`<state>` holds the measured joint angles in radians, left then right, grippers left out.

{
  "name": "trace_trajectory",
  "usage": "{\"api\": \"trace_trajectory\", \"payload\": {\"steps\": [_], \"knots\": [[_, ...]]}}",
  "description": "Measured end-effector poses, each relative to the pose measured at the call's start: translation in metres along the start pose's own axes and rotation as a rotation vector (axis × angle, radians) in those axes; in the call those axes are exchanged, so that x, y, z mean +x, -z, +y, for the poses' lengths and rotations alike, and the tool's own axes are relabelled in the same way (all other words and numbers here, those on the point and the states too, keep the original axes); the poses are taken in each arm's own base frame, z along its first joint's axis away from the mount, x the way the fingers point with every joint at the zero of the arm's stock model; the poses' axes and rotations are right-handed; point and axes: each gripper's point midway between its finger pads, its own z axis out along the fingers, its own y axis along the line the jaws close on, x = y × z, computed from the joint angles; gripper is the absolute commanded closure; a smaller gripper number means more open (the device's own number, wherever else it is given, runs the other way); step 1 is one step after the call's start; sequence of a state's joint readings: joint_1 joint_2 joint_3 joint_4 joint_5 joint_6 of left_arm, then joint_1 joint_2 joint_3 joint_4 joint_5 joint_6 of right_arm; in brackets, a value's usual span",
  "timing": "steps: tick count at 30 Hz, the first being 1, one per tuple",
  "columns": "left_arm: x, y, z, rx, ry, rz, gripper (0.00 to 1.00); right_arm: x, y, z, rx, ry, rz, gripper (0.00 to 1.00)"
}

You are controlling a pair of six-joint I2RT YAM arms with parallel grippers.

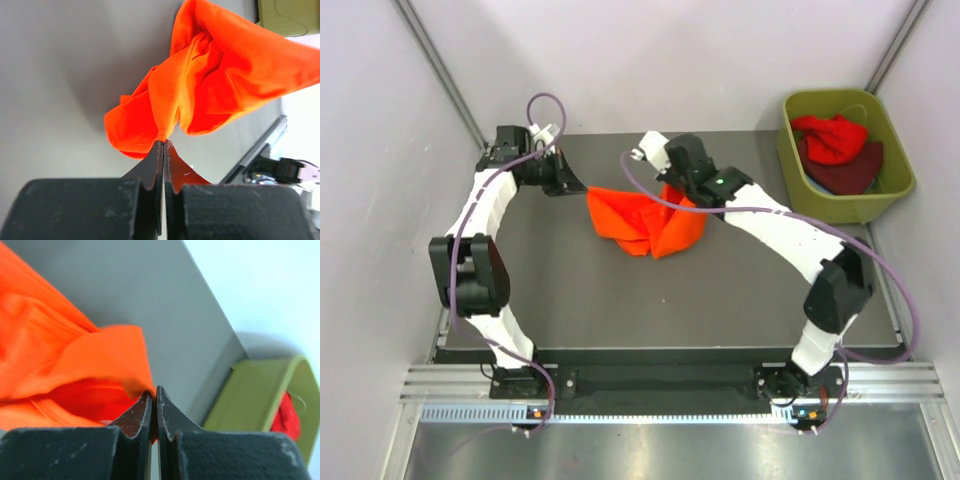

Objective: Fold and stack the t-shirts
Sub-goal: Flatten the tshirt out

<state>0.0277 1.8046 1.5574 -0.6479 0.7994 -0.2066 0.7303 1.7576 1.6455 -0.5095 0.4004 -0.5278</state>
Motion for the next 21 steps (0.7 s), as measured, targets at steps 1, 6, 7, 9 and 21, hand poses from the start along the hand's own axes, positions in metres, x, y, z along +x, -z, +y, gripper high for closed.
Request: {"api": "trace_trajectory", "payload": {"steps": [1,6,7,9,21], "knots": [[-0.002,0.005,-0.004,-0.009,-0.016,-0.012,1.00,0.002,0.006,-0.009,0.017,-0.013,-0.005,1.00],[-0.017,0.049,-0.035,-0.066,-0.164,-0.124,1.00,0.017,0.047,-0.050,0.094,-0.084,-0.030,1.00],[-0.019,0.058,-0.043,-0.075,-0.195,-0.149,1.00,0.021,0.056,-0.058,0.110,-0.100,-0.036,1.00],[-0.022,0.076,-0.058,-0.087,-0.248,-0.195,1.00,0.036,0.072,-0.077,0.147,-0.145,-0.034,1.00],[0.031,0.056,-0.021,-0.137,-0.162,-0.048,1.00,0.197,0.067,-0.017,0.000,-0.200,0.296,0.37]]}}
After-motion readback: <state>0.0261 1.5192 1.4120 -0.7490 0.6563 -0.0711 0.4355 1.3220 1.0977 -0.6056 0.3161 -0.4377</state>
